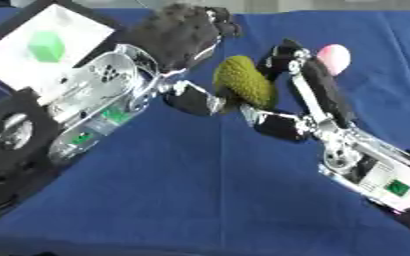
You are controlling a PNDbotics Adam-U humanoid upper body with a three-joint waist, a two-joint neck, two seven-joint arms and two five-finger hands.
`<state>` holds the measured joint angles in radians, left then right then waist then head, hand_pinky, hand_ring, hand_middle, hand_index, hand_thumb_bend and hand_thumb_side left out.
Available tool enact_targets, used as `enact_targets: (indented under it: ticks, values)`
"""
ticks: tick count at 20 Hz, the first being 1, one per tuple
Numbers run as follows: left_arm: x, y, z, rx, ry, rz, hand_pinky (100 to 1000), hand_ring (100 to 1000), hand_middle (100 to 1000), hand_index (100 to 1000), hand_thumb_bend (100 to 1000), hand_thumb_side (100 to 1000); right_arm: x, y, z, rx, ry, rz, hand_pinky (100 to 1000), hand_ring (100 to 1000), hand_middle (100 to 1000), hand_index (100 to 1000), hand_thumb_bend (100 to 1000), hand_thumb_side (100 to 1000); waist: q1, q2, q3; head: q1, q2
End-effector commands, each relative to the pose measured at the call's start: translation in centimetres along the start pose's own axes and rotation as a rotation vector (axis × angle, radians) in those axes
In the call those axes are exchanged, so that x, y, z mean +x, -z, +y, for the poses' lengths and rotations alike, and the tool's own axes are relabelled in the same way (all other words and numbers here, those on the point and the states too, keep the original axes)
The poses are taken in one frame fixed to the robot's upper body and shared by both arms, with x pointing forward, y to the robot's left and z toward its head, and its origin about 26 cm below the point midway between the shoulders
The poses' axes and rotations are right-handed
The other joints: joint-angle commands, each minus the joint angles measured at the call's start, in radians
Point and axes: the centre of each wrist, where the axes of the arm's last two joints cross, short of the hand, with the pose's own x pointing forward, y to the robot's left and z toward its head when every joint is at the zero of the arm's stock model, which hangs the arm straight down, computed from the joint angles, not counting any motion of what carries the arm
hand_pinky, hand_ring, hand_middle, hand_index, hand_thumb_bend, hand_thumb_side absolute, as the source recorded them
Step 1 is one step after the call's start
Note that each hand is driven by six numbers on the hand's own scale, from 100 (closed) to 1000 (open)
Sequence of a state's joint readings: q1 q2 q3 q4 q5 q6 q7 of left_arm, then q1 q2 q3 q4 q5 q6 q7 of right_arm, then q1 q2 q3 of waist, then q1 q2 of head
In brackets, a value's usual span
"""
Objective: Pick up the objects with one hand, pass them to the other hand, and then place them into the box on the other side of the table.
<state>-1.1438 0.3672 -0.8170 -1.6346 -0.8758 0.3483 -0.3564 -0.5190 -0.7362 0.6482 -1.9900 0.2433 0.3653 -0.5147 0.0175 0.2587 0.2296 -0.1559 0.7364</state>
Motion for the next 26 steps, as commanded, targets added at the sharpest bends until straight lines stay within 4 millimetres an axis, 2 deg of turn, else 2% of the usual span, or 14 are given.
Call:
enact_targets:
  ticks: [1, 7, 13, 14, 17, 21, 22, 26]
  values:
    - [0.0, 0.1, 0.7, 0.009, 0.0, -0.009, 837, 802, 813, 889, 345, 403, 0.1, 0.3, -0.7, -0.015, -0.028, -0.028, 1000, 437, 524, 436, 120, 100, -0.002, -0.016, 0.001, 0.003, -0.002]
    - [0.3, 0.1, 0.7, -0.034, -0.001, -0.036, 844, 808, 817, 881, 362, 431, 0.0, 0.2, -0.6, -0.013, -0.043, -0.036, 1000, 437, 524, 437, 125, 100, -0.003, -0.016, 0.004, 0.004, 0.007]
    - [0.4, 0.0, 0.7, -0.063, -0.034, -0.08, 857, 805, 791, 843, 285, 379, 0.0, 0.0, -0.6, -0.01, -0.056, -0.039, 1000, 437, 524, 437, 131, 100, -0.005, -0.016, 0.007, 0.002, 0.009]
    - [0.5, -0.1, 0.8, -0.06, -0.051, -0.1, 847, 789, 752, 831, 241, 342, 0.0, 0.0, -0.6, -0.009, -0.056, -0.039, 1000, 437, 523, 436, 132, 100, -0.005, -0.016, 0.007, 0.002, 0.008]
    - [0.4, -0.1, 0.8, -0.042, -0.1, -0.148, 838, 773, 729, 823, 222, 322, -0.1, 0.0, -0.5, -0.008, -0.058, -0.038, 1000, 436, 523, 436, 133, 100, -0.005, -0.015, 0.007, 0.001, 0.008]
    - [-0.1, 0.3, 0.1, -0.034, -0.134, -0.152, 821, 752, 678, 795, 153, 296, -0.1, -0.1, -0.5, -0.007, -0.06, -0.038, 1000, 436, 523, 435, 135, 100, -0.005, -0.013, 0.004, 0.002, 0.005]
    - [-0.3, 0.4, -0.1, -0.035, -0.138, -0.147, 810, 735, 644, 765, 114, 283, -0.1, -0.1, -0.5, -0.007, -0.06, -0.038, 1000, 435, 522, 435, 134, 100, -0.005, -0.013, 0.003, 0.002, 0.005]
    - [-0.6, 0.7, -0.8, -0.034, -0.15, -0.134, 760, 657, 554, 655, 100, 258, -0.1, -0.2, -0.4, -0.007, -0.059, -0.039, 1000, 435, 522, 434, 135, 100, -0.004, -0.013, 0.001, 0.003, 0.005]
